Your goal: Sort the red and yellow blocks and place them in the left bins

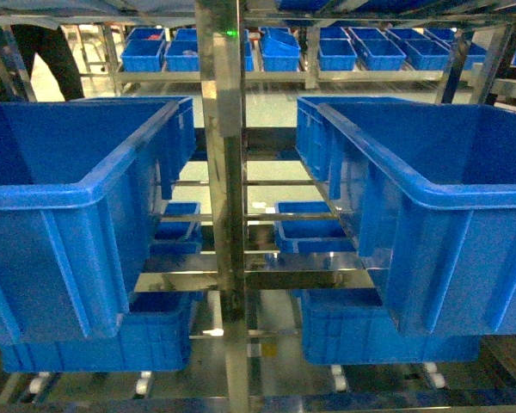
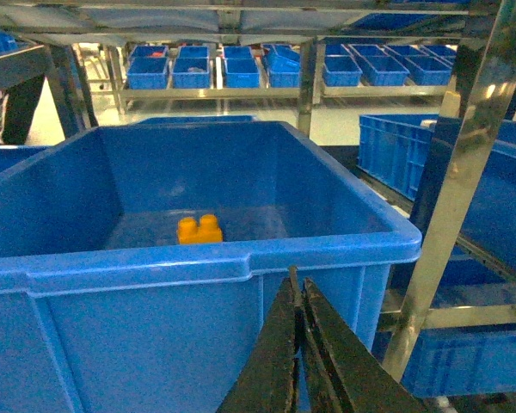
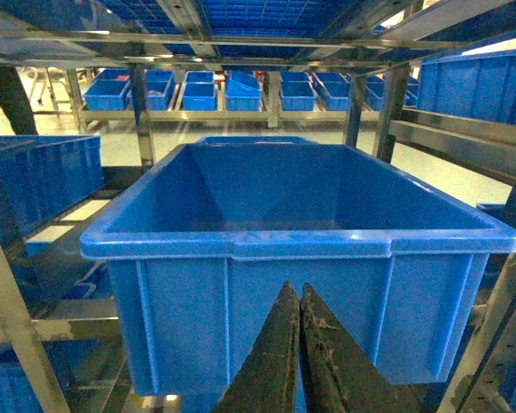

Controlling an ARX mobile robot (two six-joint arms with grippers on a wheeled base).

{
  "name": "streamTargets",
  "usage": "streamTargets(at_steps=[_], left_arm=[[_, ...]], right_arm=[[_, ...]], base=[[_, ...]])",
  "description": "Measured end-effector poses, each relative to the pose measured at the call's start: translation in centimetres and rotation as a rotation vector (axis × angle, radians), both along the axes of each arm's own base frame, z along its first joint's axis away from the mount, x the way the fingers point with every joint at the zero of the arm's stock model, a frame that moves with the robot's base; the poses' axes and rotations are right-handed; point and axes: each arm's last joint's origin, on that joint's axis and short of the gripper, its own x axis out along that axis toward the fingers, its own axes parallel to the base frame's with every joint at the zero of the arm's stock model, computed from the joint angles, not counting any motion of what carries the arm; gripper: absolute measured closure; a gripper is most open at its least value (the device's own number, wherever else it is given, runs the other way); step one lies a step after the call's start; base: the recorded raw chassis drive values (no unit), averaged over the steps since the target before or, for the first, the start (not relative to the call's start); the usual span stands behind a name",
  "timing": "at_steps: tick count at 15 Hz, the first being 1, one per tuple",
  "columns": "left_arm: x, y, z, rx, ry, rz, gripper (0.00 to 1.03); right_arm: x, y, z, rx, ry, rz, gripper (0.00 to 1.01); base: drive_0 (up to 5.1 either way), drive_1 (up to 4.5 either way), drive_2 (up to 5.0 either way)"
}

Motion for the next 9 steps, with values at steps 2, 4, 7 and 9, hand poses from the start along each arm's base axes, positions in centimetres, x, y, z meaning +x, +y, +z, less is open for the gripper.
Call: streamTargets(at_steps=[2, 4, 7, 9], left_arm=[[-0.5, 0.0, -0.5, 0.000, -0.017, 0.000, 1.01], [-1.0, 0.0, -0.4, 0.000, -0.026, 0.000, 1.01], [-1.6, 0.0, -0.4, 0.000, -0.026, 0.000, 1.01], [-1.9, 0.0, -0.4, 0.000, -0.026, 0.000, 1.01]], right_arm=[[-0.4, 0.0, 0.0, 0.000, 0.003, 0.000, 0.99], [-0.9, 0.0, 0.0, 0.000, 0.006, -0.001, 0.99], [-1.4, 0.0, 0.0, 0.000, 0.005, 0.000, 0.99], [-1.7, 0.0, 0.0, 0.000, 0.000, -0.001, 0.99]], base=[[0.0, 0.00, 0.0], [0.0, 0.00, 0.0], [0.0, 0.00, 0.0], [0.0, 0.00, 0.0]])
